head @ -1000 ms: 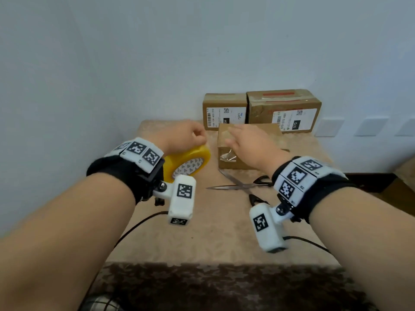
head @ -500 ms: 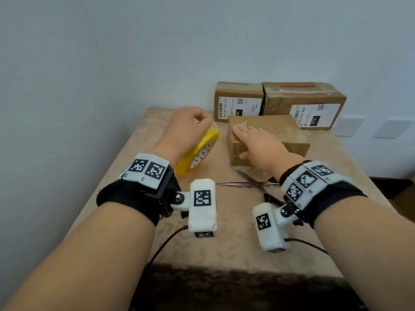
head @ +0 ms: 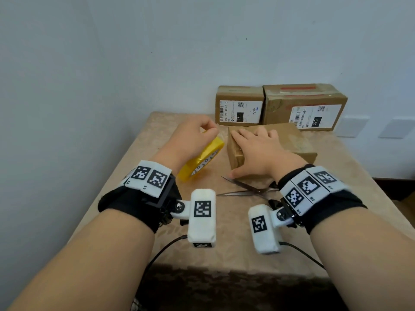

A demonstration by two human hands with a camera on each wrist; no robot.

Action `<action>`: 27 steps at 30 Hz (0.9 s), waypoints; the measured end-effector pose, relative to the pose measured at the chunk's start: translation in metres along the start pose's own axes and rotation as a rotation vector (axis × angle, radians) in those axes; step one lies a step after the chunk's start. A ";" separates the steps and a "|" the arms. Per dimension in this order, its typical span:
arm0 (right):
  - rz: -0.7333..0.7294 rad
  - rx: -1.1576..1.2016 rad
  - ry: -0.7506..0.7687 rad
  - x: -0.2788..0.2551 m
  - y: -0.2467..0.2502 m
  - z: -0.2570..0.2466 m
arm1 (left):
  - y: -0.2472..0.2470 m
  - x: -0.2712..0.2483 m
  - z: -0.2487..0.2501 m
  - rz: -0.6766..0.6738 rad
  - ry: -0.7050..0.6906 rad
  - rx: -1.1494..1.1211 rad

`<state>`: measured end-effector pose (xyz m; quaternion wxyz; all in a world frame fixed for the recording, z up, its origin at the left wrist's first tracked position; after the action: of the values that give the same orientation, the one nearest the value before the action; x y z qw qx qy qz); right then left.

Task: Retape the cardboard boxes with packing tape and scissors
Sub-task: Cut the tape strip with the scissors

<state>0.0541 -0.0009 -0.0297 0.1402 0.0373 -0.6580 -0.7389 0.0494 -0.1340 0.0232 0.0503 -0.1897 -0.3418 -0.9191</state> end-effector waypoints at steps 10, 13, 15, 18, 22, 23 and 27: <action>0.026 0.094 -0.028 -0.013 0.000 0.007 | -0.010 -0.001 0.007 -0.051 -0.010 0.026; -0.023 0.049 -0.051 -0.005 -0.003 0.011 | -0.015 -0.004 0.010 -0.085 -0.029 0.009; -0.035 0.090 -0.063 -0.003 0.000 0.014 | -0.019 -0.005 0.013 -0.115 -0.054 0.007; -0.023 0.377 -0.106 -0.006 0.010 0.018 | -0.020 -0.006 0.016 -0.142 -0.059 -0.004; 0.098 0.994 -0.187 -0.017 0.034 0.020 | -0.021 -0.007 0.021 -0.171 -0.071 -0.015; 0.136 1.038 -0.206 -0.019 0.037 0.019 | -0.022 -0.007 0.022 -0.185 -0.080 -0.010; 0.248 1.016 -0.266 -0.015 0.040 0.018 | -0.027 -0.010 0.024 -0.220 -0.089 -0.045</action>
<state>0.0703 0.0161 0.0099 0.1063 -0.0714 -0.9441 -0.3039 0.0603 -0.0984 0.0198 -0.0705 -0.1926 -0.3419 -0.9171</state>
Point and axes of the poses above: each hand's wrist, its own x-axis towards the middle knuckle, its own y-axis out of the back of the hand, z = x × y, the point moved 10 cm from there along x, towards the middle knuckle, and after that the axes turned 10 degrees about z, right-handed, at the moved point
